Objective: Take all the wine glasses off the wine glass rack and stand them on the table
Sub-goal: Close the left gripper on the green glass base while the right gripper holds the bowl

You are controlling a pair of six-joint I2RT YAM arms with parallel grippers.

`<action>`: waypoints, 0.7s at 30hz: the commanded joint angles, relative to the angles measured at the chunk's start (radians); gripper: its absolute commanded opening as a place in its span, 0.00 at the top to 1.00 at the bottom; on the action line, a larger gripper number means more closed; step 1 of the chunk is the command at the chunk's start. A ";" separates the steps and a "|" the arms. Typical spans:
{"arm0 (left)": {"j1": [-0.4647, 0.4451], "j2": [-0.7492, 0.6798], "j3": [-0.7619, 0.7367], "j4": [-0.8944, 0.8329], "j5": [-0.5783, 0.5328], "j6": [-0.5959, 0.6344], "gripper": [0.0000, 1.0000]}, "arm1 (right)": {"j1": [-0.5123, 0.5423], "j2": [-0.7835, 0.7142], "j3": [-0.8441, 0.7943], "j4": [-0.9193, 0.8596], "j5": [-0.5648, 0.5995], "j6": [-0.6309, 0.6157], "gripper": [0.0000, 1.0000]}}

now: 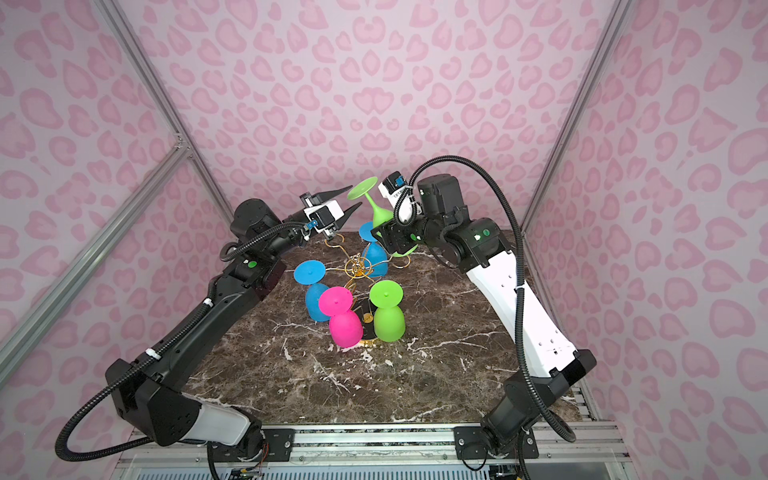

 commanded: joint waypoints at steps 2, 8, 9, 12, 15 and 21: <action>0.000 0.002 -0.003 0.034 0.004 0.009 0.62 | 0.005 0.009 0.003 0.008 -0.025 0.013 0.41; -0.002 0.005 -0.001 0.042 -0.006 0.016 0.71 | 0.006 0.013 0.002 0.012 -0.027 0.022 0.41; -0.003 0.006 0.000 0.042 -0.009 0.017 0.73 | 0.006 0.014 0.002 0.013 -0.028 0.024 0.41; -0.005 0.006 -0.001 0.043 -0.014 0.029 0.79 | 0.008 0.018 0.002 0.012 -0.032 0.030 0.41; -0.008 0.006 -0.003 0.045 -0.021 0.035 0.84 | 0.009 0.018 0.002 0.011 -0.043 0.035 0.41; -0.013 0.009 0.000 0.048 -0.031 0.035 0.94 | 0.009 0.025 0.010 0.014 -0.058 0.047 0.41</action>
